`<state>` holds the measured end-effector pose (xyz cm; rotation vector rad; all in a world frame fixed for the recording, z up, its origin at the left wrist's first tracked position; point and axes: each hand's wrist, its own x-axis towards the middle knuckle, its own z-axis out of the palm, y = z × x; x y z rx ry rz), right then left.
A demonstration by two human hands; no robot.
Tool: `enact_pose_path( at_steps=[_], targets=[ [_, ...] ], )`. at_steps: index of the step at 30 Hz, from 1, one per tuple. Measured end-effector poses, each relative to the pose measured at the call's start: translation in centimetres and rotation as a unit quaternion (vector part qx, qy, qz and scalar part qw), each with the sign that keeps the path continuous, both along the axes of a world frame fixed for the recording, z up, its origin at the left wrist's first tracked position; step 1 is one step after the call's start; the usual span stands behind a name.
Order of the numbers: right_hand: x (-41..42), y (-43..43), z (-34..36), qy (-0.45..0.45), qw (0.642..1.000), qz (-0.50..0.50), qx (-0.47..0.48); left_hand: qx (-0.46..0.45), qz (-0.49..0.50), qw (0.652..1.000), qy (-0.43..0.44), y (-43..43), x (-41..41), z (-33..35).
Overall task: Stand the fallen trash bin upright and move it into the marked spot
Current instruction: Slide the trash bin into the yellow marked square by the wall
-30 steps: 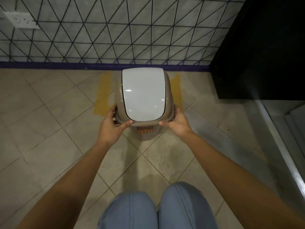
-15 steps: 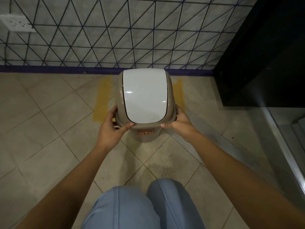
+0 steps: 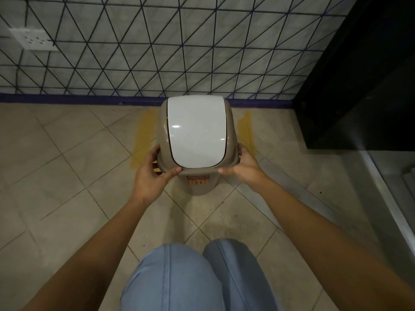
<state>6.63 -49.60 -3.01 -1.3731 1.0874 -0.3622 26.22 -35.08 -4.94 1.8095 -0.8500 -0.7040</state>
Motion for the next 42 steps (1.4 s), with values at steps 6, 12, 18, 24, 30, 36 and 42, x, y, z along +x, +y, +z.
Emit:
enact_pose_path(
  at_steps=[6, 12, 18, 24, 30, 36, 42],
  targets=[
    [0.8, 0.3, 0.3, 0.079, 0.984, 0.037, -0.157, -0.004, -0.021, 1.000, -0.019, -0.1, 0.5, 0.0],
    [1.7, 0.4, 0.6, 0.100, 0.973, 0.037, -0.207, -0.015, -0.011, 1.000, -0.019, -1.2, 0.9, 0.6],
    [2.6, -0.5, 0.8, 0.104, 0.971, 0.019, -0.216, -0.018, -0.012, 0.999, -0.024, -2.3, 1.2, 0.7],
    [3.3, -1.1, 0.7, 0.119, 0.965, 0.005, -0.236, -0.038, -0.036, 0.998, -0.020, -3.3, 1.7, 1.0],
    [4.1, -1.3, 0.9, 0.130, 0.953, 0.001, -0.274, -0.052, -0.047, 0.997, -0.038, -4.3, 2.7, 1.1],
    [4.8, -2.1, 1.1, 0.137, 0.937, 0.012, -0.320, -0.053, -0.046, 0.991, -0.112, -5.3, 3.1, 1.6],
    [5.4, -2.4, 1.2, 0.164, 0.900, 0.031, -0.403, -0.030, -0.047, 0.978, -0.200, -6.6, 3.0, 2.1]
  ],
)
